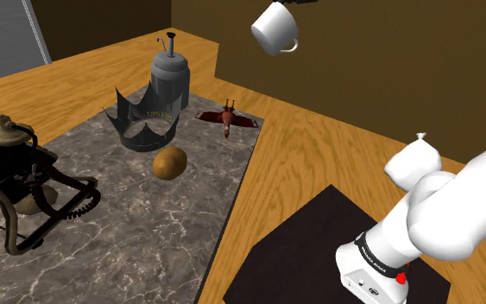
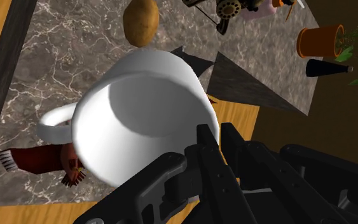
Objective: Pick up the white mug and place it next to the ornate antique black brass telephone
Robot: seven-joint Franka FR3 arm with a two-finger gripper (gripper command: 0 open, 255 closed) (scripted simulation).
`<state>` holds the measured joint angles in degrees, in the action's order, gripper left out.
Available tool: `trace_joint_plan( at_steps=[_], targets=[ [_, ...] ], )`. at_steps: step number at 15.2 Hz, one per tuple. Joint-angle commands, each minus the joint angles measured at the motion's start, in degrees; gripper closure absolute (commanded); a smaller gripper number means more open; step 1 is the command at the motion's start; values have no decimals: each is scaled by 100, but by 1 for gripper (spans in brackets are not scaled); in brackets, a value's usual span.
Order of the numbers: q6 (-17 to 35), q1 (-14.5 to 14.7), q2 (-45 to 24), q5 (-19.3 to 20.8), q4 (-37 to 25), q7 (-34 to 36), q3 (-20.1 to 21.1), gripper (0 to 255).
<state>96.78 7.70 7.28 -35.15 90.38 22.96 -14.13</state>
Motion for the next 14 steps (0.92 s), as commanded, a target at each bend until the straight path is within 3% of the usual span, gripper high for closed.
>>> trace_joint_plan(
  at_steps=[1,14],
  targets=[
    [211,115,142,73,175,230,184,255],
    [1490,773,616,469,900,1804,1498,255]
  ],
)
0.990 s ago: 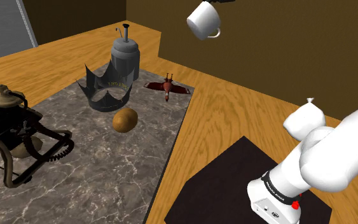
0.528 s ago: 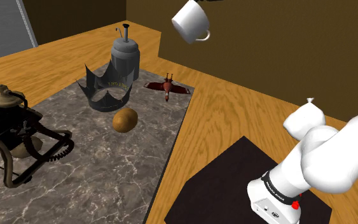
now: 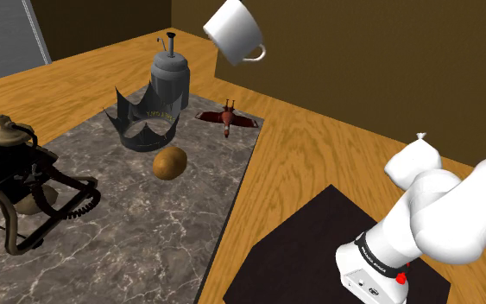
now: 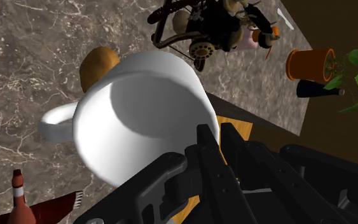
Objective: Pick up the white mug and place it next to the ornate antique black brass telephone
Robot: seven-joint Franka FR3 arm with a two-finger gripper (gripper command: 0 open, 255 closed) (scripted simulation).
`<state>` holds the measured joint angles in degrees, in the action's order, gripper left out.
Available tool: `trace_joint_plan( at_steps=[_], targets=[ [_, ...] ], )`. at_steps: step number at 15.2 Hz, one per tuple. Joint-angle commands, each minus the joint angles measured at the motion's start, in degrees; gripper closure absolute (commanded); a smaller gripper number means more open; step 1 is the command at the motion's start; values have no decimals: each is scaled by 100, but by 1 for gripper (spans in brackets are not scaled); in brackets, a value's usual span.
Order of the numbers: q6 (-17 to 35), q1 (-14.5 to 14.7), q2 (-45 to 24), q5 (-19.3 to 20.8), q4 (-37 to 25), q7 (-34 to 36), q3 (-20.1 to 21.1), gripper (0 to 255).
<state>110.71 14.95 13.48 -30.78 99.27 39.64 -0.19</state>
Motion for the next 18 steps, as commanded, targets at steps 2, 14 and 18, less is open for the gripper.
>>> trace_joint_plan(
  at_steps=[2,14,18],
  targets=[
    [266,139,-30,105,13,395,307,255],
    [1093,684,-715,913,-581,2124,1499,255],
    [1257,904,-1157,1401,-1032,2792,1861,255]
  ],
)
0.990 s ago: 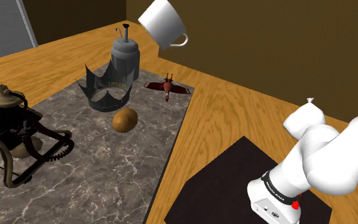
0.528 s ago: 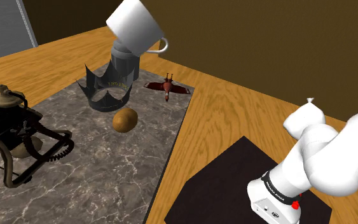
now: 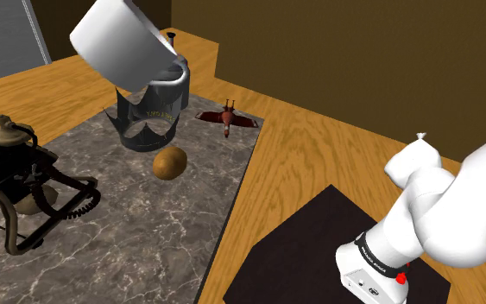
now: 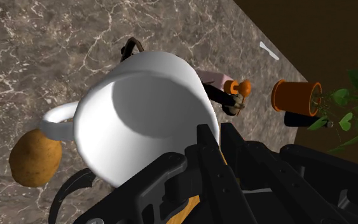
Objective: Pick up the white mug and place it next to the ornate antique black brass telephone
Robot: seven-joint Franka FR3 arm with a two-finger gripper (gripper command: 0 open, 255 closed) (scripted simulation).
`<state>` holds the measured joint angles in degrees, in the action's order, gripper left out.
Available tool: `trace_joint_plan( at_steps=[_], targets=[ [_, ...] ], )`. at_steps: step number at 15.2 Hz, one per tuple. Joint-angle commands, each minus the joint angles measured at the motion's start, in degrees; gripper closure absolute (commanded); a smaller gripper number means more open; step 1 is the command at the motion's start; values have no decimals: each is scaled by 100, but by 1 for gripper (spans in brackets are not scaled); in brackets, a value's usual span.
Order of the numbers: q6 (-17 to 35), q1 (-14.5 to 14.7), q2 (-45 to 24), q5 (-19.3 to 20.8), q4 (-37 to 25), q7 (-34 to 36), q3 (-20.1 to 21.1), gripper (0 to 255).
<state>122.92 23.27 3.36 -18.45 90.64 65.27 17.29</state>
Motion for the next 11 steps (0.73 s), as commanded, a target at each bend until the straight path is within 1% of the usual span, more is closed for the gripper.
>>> trace_joint_plan(
  at_steps=[1,2,11],
  targets=[
    [63,138,-274,311,-305,403,196,255],
    [80,198,-388,438,-428,552,261,255],
    [783,204,-194,220,486,301,248,255]
  ],
)
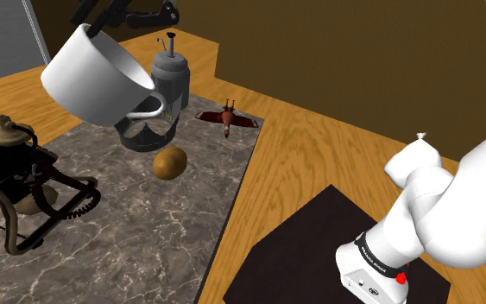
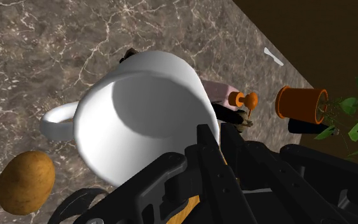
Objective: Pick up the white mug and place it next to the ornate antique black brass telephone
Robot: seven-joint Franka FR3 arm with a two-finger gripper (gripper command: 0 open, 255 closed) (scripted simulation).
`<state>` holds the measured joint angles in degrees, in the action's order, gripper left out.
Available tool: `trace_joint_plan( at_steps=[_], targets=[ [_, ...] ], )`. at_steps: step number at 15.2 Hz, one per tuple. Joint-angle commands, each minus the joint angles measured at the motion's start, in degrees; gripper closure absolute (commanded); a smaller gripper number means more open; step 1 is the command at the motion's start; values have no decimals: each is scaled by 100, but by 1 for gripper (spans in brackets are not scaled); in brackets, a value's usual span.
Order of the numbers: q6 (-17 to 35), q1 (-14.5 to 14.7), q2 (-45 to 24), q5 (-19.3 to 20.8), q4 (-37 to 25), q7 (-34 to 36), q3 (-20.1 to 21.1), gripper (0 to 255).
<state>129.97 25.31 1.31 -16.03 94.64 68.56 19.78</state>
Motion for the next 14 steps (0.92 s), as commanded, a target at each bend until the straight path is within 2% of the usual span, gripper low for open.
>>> trace_joint_plan(
  at_steps=[1,14],
  targets=[
    [154,1,24,-44,177,-56,0,255],
    [1111,40,68,-330,1206,-414,23,255]
  ],
)
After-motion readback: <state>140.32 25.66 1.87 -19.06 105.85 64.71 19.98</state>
